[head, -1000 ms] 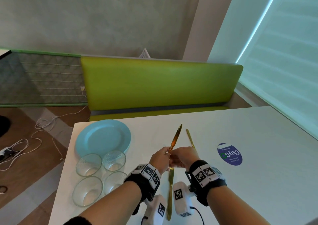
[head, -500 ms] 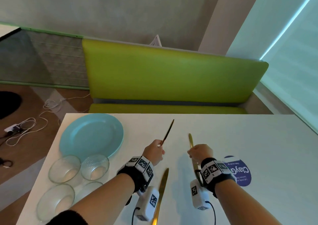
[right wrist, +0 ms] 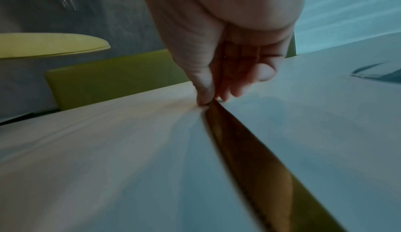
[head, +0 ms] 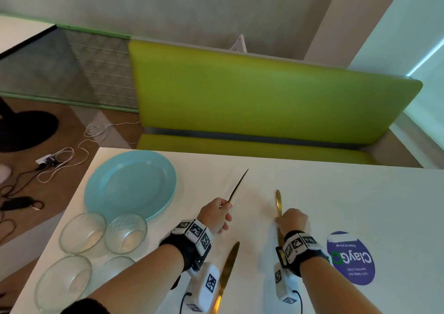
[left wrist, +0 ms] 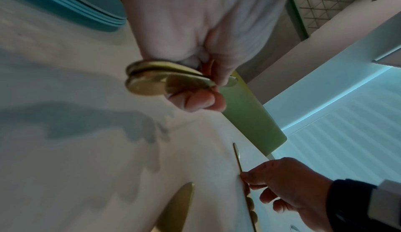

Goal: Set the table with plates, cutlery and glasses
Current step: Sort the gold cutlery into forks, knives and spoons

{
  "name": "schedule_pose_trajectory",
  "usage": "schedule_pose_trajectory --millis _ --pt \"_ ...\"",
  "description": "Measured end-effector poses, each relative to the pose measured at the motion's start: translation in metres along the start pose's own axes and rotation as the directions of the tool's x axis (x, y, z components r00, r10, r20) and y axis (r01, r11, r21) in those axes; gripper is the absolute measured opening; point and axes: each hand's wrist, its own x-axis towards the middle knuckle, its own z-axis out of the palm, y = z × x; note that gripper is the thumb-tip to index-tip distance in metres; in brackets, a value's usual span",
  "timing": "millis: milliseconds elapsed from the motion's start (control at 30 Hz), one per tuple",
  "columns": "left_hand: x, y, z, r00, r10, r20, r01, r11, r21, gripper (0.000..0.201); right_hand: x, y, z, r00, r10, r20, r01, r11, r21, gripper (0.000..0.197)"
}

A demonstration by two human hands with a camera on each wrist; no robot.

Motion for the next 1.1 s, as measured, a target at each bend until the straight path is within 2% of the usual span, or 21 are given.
schedule_pose_trajectory --millis 133,300,433,533,600,700,800,900,1000,1067,1100 --pt "-0.003 -0.001 -0.002 1.000 0.004 0.004 -0.004 1.000 0.007 0.013 -0.004 -0.003 0.000 0.999 0.020 -0.031 -0.020 1.000 0.012 0.021" --pt "-0.010 0.002 -0.007 1.000 0.008 0.023 -0.008 1.000 0.006 0.013 -0.018 -0.004 -0.002 0.999 -0.022 -0.043 0.020 0.999 -0.049 0.023" --pt "-0.016 0.004 -0.011 0.998 0.018 0.067 -0.021 0.998 0.053 0.013 -0.037 -0.005 -0.005 0.992 -0.114 -0.046 0.105 0.981 -0.165 0.021" --pt "-0.023 0.007 -0.013 0.998 0.034 0.050 -0.038 0.995 0.090 0.013 -0.052 -0.010 -0.013 0.966 -0.253 -0.052 0.225 0.923 -0.310 0.022" --pt "-0.028 0.009 -0.014 0.998 0.058 0.024 -0.060 0.992 0.108 0.014 -0.065 -0.012 -0.018 0.922 -0.384 -0.047 0.330 0.843 -0.424 0.024" --pt "-0.035 0.010 -0.016 0.995 0.095 -0.008 -0.094 0.988 0.123 0.019 -0.088 -0.013 -0.024 0.818 -0.575 -0.023 0.471 0.692 -0.546 0.026" --pt "-0.044 0.007 -0.018 0.994 0.099 0.040 -0.104 0.985 0.137 0.021 -0.112 -0.016 -0.026 0.697 -0.717 0.036 0.568 0.520 -0.637 0.029" --pt "-0.056 -0.002 -0.018 0.992 0.076 0.103 -0.094 0.979 0.181 0.022 -0.136 -0.022 -0.025 0.604 -0.791 0.094 0.618 0.392 -0.681 0.028" --pt "-0.066 -0.014 -0.015 0.982 0.074 0.173 -0.110 0.972 0.207 0.018 -0.157 -0.029 -0.024 0.523 -0.846 0.100 0.669 0.335 -0.663 0.024" --pt "-0.076 -0.020 -0.015 0.972 0.084 0.220 -0.138 0.960 0.243 0.020 -0.170 -0.034 -0.022 0.506 -0.859 0.073 0.665 0.335 -0.667 0.007" --pt "-0.081 -0.023 -0.016 0.967 0.086 0.240 -0.147 0.957 0.252 0.025 -0.174 -0.035 -0.019 0.519 -0.853 0.055 0.652 0.354 -0.670 0.012"
